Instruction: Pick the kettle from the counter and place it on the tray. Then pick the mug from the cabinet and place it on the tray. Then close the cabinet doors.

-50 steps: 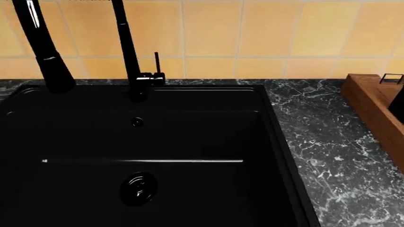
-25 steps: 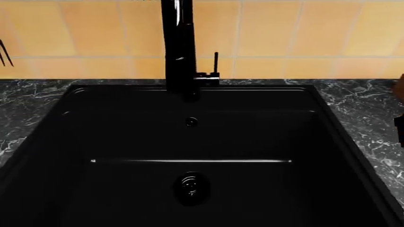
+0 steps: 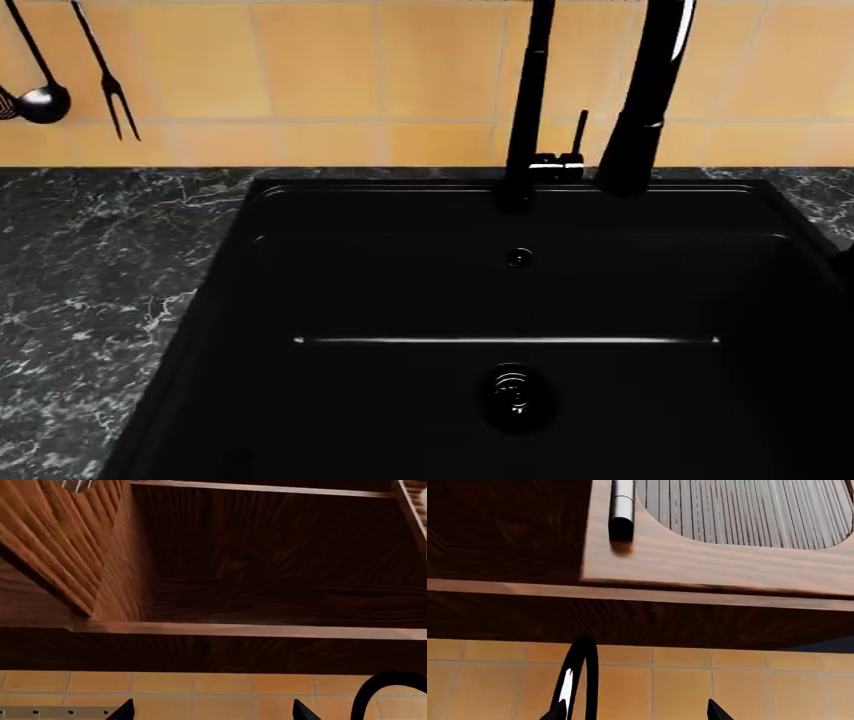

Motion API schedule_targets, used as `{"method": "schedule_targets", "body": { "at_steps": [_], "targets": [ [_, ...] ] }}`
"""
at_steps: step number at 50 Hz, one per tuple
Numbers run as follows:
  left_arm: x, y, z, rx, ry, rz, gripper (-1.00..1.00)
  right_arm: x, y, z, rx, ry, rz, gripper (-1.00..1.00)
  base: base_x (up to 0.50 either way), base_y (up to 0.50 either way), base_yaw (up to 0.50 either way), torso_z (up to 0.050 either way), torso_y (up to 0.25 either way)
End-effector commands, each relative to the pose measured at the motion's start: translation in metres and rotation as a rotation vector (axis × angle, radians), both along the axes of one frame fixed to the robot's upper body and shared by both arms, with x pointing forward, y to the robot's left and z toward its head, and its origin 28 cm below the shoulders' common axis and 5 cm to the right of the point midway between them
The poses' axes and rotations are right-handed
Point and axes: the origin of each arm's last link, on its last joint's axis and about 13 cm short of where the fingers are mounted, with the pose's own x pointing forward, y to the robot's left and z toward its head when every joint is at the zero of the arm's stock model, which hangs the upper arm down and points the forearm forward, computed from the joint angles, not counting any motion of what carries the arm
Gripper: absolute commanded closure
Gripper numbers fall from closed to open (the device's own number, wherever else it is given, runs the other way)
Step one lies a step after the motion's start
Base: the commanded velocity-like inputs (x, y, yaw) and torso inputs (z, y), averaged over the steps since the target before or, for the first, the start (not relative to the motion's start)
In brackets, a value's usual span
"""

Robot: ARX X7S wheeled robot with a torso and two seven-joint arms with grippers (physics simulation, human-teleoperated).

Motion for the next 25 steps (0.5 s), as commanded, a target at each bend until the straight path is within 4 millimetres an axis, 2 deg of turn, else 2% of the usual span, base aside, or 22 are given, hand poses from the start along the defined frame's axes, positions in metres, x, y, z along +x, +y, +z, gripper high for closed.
{"method": "schedule_targets", "body": {
  "at_steps": [1, 25],
  "targets": [
    [-0.0004, -0.0001, 0.0006, -0.001, -0.002, -0.001, -1.00, 0.0001, 0.0001, 0.0000, 0.001, 0.000, -0.001, -1.00, 0.00, 0.50, 0.00, 0.000, 0.000],
    [0.0001, 0.0007, 0.0010, -0.001, -0.002, 0.007, -1.00, -0.0006, -0.0003, 0.0000, 0.007, -0.001, 0.002, -1.00, 0.00, 0.50, 0.00, 0.000, 0.000]
  ]
}}
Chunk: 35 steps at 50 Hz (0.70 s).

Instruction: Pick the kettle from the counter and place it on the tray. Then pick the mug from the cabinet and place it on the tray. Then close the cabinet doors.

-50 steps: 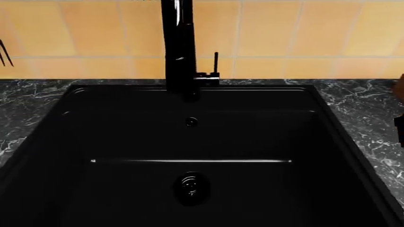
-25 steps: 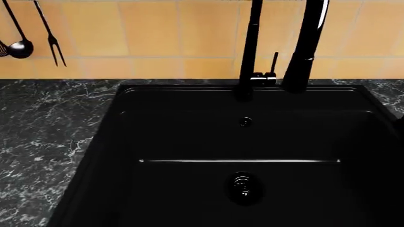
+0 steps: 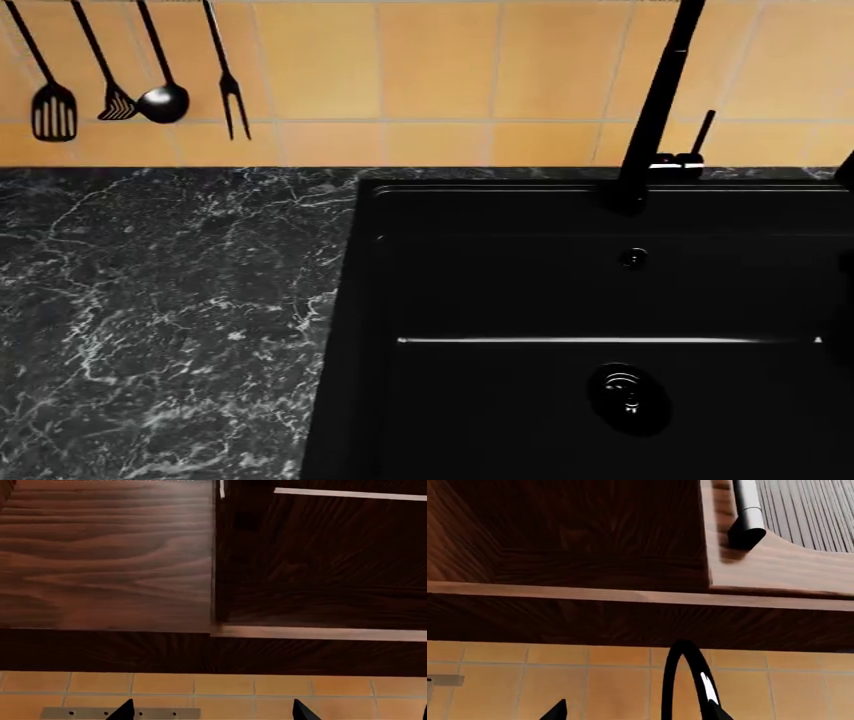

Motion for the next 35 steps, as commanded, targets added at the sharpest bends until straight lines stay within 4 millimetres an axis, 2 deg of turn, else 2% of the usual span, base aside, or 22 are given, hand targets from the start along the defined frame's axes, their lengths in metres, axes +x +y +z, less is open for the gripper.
{"method": "schedule_targets", "body": {
  "at_steps": [1, 6, 10, 16, 25, 29, 31, 35],
  "targets": [
    [0.000, 0.001, 0.000, 0.001, 0.000, 0.007, -1.00, 0.000, 0.000, -0.001, 0.002, 0.001, 0.001, -1.00, 0.00, 0.50, 0.00, 0.000, 0.000],
    [0.002, 0.004, 0.002, -0.008, 0.011, 0.046, -1.00, 0.001, 0.000, -0.001, -0.009, 0.000, -0.003, -1.00, 0.00, 0.50, 0.00, 0.000, 0.000],
    [0.002, 0.010, 0.011, -0.042, 0.017, 0.123, -1.00, 0.000, 0.000, -0.001, 0.014, 0.014, 0.005, -1.00, 0.00, 0.00, 0.00, 0.000, 0.000],
    [-0.004, 0.025, 0.040, -0.096, -0.022, 0.338, -1.00, 0.001, 0.001, -0.002, 0.024, 0.029, 0.011, -1.00, 0.00, 0.00, 0.00, 0.000, 0.000],
    [-0.015, 0.046, 0.093, -0.094, -0.170, 0.481, -1.00, 0.001, 0.001, -0.003, 0.027, 0.033, 0.016, -1.00, 0.00, 0.00, 0.00, 0.000, 0.000],
    [-0.017, 0.051, 0.116, -0.058, -0.210, 0.447, -1.00, 0.000, 0.001, -0.003, 0.028, 0.033, 0.021, -1.00, 0.00, 0.00, 0.00, 0.000, 0.000],
    [-0.018, 0.050, 0.128, -0.081, -0.267, 0.352, -1.00, 0.000, 0.001, -0.003, 0.029, 0.035, 0.023, -1.00, 0.00, 0.00, 0.00, 0.000, 0.000],
    [-0.020, 0.047, 0.149, -0.049, -0.280, 0.315, -1.00, 0.001, 0.002, -0.004, 0.030, 0.037, 0.029, -1.00, 0.00, 0.00, 0.00, 0.000, 0.000]
  ]
}}
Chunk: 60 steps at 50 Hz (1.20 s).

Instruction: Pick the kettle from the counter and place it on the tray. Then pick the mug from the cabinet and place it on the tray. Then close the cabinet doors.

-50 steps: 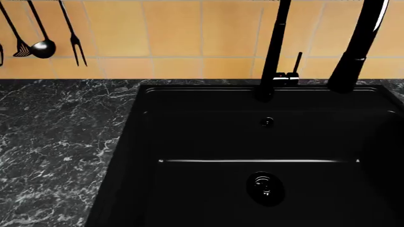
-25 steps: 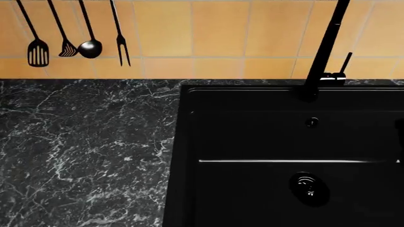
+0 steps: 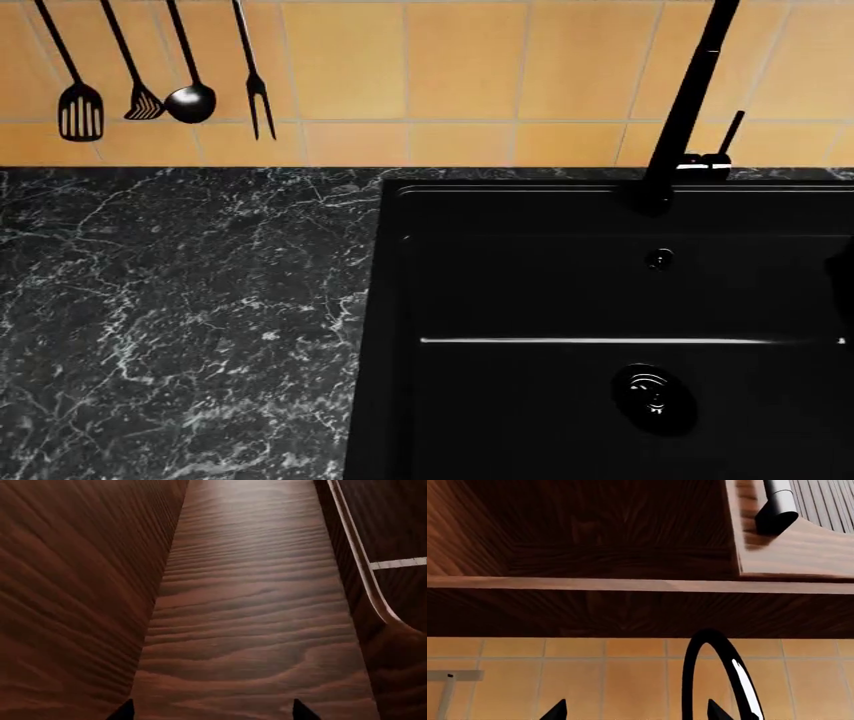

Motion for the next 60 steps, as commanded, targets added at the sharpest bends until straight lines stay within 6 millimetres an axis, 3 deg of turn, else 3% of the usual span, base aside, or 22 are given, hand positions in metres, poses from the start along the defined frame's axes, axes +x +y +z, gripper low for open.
{"method": "schedule_targets", "body": {
  "at_steps": [1, 11, 20, 28, 39, 60],
  "targets": [
    [-0.012, 0.007, 0.058, 0.039, -0.108, -0.024, -1.00, 0.000, 0.001, -0.001, 0.004, 0.007, 0.014, -1.00, 0.00, 0.00, 0.00, 0.000, 0.000],
    [-0.011, -0.014, 0.114, 0.098, -0.159, -0.095, -1.00, -0.001, 0.000, 0.000, -0.001, 0.005, 0.020, -1.00, 0.00, 0.00, 0.00, 0.000, 0.000],
    [0.001, -0.033, 0.149, 0.074, -0.160, -0.236, -1.00, -0.006, -0.002, 0.004, -0.002, -0.007, 0.024, -1.00, 0.00, 0.00, 0.00, 0.000, 0.000],
    [0.018, -0.054, 0.165, 0.070, -0.140, -0.332, -1.00, -0.010, -0.003, 0.007, -0.007, -0.019, 0.025, -1.00, 0.00, 0.00, 0.00, 0.000, 0.000],
    [0.042, -0.097, 0.189, 0.130, -0.098, -0.444, -1.00, -0.014, -0.005, 0.007, -0.008, -0.022, 0.038, -1.00, 0.00, 0.00, 0.00, 0.001, 0.000],
    [0.071, -0.150, 0.204, 0.203, -0.034, -0.647, -1.00, -0.024, -0.008, 0.009, -0.019, -0.058, 0.074, -1.00, 0.00, 0.00, 0.00, 0.001, 0.000]
  ]
}}
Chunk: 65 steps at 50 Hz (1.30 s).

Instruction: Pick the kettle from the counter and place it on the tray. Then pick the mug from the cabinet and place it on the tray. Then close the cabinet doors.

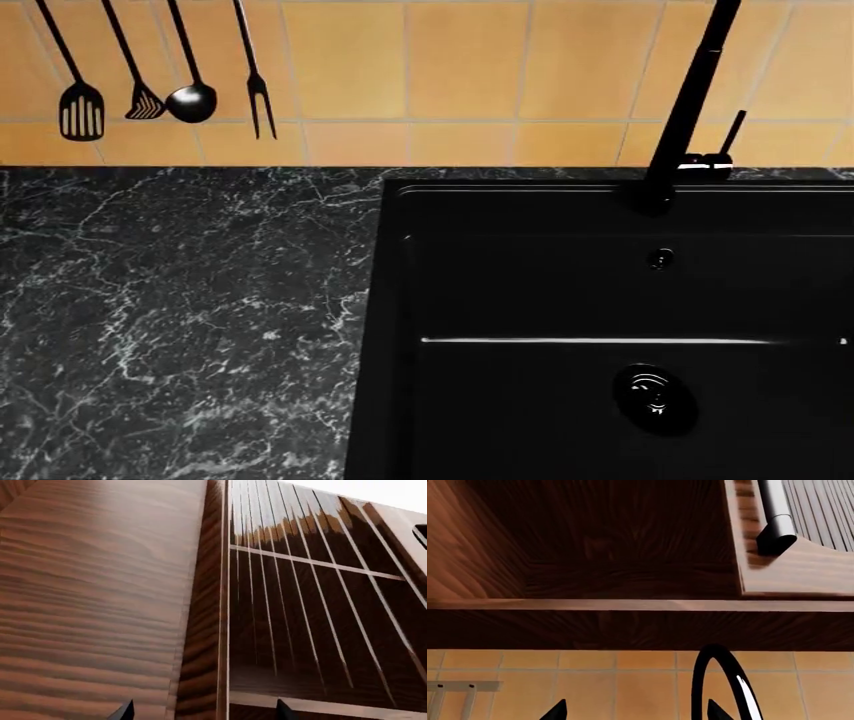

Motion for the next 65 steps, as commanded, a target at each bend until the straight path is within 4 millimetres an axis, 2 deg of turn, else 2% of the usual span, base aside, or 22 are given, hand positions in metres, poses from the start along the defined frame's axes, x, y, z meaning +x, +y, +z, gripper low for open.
{"method": "schedule_targets", "body": {
  "at_steps": [1, 7, 24, 40, 65],
  "targets": [
    [0.017, -0.048, 0.004, 0.182, 0.029, -0.195, -1.00, -0.005, -0.001, 0.002, -0.011, -0.020, 0.027, -1.00, 0.00, 0.00, 0.00, 0.010, 0.000],
    [0.024, -0.055, 0.004, 0.181, 0.069, -0.295, -1.00, -0.006, 0.000, 0.003, -0.018, -0.021, 0.048, -1.00, 0.00, 0.00, 0.00, 0.000, 0.000],
    [0.019, -0.083, -0.006, 0.249, 0.169, -0.510, -1.00, -0.009, 0.000, 0.002, -0.030, -0.027, 0.090, -1.00, 0.00, 0.00, 0.00, 0.000, 0.000],
    [0.025, -0.101, -0.024, 0.368, 0.403, -0.634, -1.00, -0.011, -0.001, -0.002, -0.038, -0.023, 0.113, -1.00, 0.00, 0.00, 0.00, 0.000, 0.000],
    [0.039, -0.120, -0.049, 0.543, 0.579, -0.623, -1.00, -0.009, -0.001, -0.005, -0.039, -0.015, 0.125, -1.00, 0.00, 0.00, 0.00, 0.000, 0.000]
  ]
}}
